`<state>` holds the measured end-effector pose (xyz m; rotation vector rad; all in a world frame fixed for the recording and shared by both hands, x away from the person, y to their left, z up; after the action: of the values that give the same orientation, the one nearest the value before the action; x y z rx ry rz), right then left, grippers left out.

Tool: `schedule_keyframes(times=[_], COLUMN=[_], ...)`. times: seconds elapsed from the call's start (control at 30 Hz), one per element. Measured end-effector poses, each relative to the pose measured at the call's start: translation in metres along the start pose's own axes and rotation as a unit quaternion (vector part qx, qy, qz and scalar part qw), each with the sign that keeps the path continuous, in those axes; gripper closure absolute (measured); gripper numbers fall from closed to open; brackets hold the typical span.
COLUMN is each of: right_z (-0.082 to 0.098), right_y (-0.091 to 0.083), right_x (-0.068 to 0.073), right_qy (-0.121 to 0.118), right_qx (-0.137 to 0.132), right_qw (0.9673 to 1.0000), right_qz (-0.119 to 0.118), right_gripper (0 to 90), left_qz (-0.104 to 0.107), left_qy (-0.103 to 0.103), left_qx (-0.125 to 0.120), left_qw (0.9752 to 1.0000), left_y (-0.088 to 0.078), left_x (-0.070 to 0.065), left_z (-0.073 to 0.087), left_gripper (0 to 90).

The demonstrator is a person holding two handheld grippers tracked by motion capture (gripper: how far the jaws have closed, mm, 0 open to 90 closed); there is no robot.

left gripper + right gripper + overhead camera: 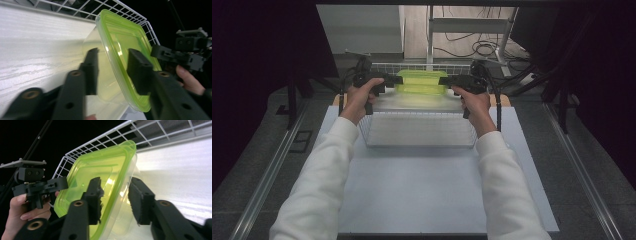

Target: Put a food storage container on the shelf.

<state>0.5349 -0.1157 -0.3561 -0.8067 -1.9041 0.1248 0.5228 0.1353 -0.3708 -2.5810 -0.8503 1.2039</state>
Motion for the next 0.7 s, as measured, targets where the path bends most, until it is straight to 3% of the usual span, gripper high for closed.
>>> schedule_keyframes(times=[0.03, 0.07, 0.1, 0.23, 0.37, 0.43, 0.5, 0.53, 0.57, 0.6, 0.63, 0.7], right_z=[0.0, 0.0, 0.0, 0.0, 0.004, 0.01, 0.012, 0.019, 0.019, 0.024, 0.024, 0.032], right_y=[0.0, -0.001, -0.001, -0.01, -0.025, -0.04, -0.044, -0.054, -0.054, -0.062, -0.062, -0.07], right_x=[0.0, 0.002, 0.002, 0.01, 0.015, 0.018, 0.019, 0.018, 0.018, 0.017, 0.017, 0.015], right_qy=[0.0, -0.007, -0.007, -0.037, -0.078, -0.105, -0.112, -0.136, -0.136, -0.158, -0.158, -0.181], right_qx=[0.0, -0.01, -0.01, -0.038, -0.039, -0.036, -0.034, -0.02, -0.02, -0.008, -0.008, 0.004], right_qw=[1.0, 0.9999, 0.9999, 0.9984, 0.9956, 0.9934, 0.9927, 0.99, 0.99, 0.9866, 0.9866, 0.9824], right_qz=[0.0, 0.003, 0.003, 0.02, 0.035, 0.029, 0.03, 0.032, 0.032, 0.039, 0.039, 0.046], right_gripper=[57.0, 50.4, 50.4, 42.2, 39.4, 37.9, 37.5, 37.4, 37.4, 36.3, 36.3, 35.8], left_qz=[-0.003, -0.008, -0.008, -0.024, -0.044, -0.049, -0.053, -0.059, -0.059, -0.065, -0.065, -0.064], left_qy=[0.005, 0.022, 0.022, 0.056, 0.095, 0.117, 0.125, 0.144, 0.144, 0.164, 0.164, 0.181], left_qx=[-0.002, -0.008, -0.008, -0.023, -0.03, -0.029, -0.028, -0.024, -0.024, -0.02, -0.02, -0.012], left_qw=[1.0, 0.9997, 0.9997, 0.9979, 0.9941, 0.9915, 0.9904, 0.9875, 0.9875, 0.9841, 0.9841, 0.9813], left_y=[0.0, 0.0, 0.0, -0.007, -0.021, -0.034, -0.038, -0.046, -0.046, -0.053, -0.053, -0.059], left_x=[-0.001, -0.004, -0.004, -0.013, -0.024, -0.033, -0.035, -0.04, -0.04, -0.045, -0.045, -0.049], left_z=[0.0, -0.001, -0.001, -0.002, 0.002, 0.009, 0.011, 0.018, 0.018, 0.026, 0.026, 0.037], left_gripper=[54.6, 48.4, 46.0, 39.4, 35.9, 33.2, 32.9, 31.7, 31.5, 31.5, 31.6, 31.5])
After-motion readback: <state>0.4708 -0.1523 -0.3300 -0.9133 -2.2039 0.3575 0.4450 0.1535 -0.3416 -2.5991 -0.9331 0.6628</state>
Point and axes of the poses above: each handheld gripper's, and its own axes: y roughly forward along the jaws, z roughly out of its underside, x roughly to its left, the point moved 6 cm from there along y, roughly forward along the jaws, and after that the axes turned 9 degrees about y, right-handed, at the moved point
